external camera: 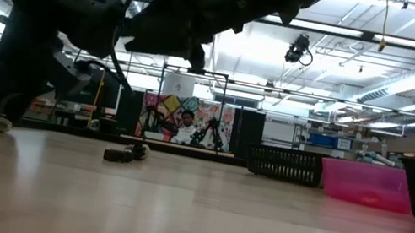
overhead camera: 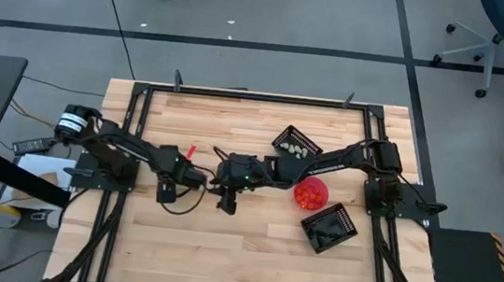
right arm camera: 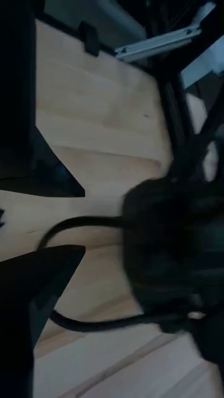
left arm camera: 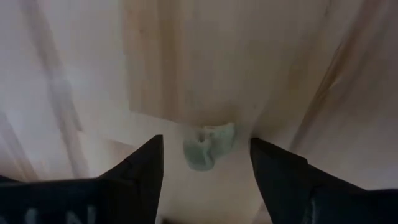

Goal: Sort Halloween decoration
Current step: Put the white skull toy into the top black basket

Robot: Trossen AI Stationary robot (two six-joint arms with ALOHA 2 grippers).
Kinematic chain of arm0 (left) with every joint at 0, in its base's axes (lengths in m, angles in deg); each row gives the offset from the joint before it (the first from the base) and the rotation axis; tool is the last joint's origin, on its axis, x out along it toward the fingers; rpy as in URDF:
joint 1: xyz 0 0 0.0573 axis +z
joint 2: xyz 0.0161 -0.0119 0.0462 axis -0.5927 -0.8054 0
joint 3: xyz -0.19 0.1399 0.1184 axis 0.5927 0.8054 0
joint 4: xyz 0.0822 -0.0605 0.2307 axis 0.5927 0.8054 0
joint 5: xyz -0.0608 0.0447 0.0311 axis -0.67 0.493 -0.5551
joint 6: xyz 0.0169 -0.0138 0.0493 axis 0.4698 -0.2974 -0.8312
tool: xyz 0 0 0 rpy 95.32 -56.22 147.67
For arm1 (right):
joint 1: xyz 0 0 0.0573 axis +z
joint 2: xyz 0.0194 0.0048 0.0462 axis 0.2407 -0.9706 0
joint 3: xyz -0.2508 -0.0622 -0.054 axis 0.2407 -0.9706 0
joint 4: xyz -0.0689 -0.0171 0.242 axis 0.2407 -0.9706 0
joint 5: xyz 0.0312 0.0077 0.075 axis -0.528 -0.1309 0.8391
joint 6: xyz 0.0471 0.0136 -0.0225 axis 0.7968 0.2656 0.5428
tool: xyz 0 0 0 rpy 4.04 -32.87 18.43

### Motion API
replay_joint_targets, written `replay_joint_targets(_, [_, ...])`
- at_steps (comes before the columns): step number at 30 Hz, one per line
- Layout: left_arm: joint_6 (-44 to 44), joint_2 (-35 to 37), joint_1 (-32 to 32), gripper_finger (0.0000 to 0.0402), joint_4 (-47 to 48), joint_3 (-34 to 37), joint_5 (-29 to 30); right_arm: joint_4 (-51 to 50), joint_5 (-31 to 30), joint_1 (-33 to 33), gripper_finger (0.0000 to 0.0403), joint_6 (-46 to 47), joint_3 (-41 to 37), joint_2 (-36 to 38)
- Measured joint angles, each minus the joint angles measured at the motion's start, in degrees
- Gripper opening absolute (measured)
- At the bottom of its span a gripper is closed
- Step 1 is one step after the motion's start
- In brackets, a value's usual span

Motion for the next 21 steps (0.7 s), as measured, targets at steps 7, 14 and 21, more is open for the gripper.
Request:
replay_joint_targets(7, [-0.5, -3.5, -0.1, 0.0205, 0.0, -0.4, -0.8, 2.6, -0.1, 0.4, 0.0139, 0.0, 0.0, 0.0])
replay_joint_targets(14, [0.1, -3.1, -0.2, 0.0156, -0.6, -0.2, -1.6, 1.3, -0.2, 0.5, 0.0139, 0.0, 0.0, 0.0])
replay_joint_targets(21, [0.3, -3.1, -0.2, 0.0103, -0.9, -0.1, -2.4, -4.3, -1.5, 0.5, 0.0138, -0.1, 0.0, 1.7])
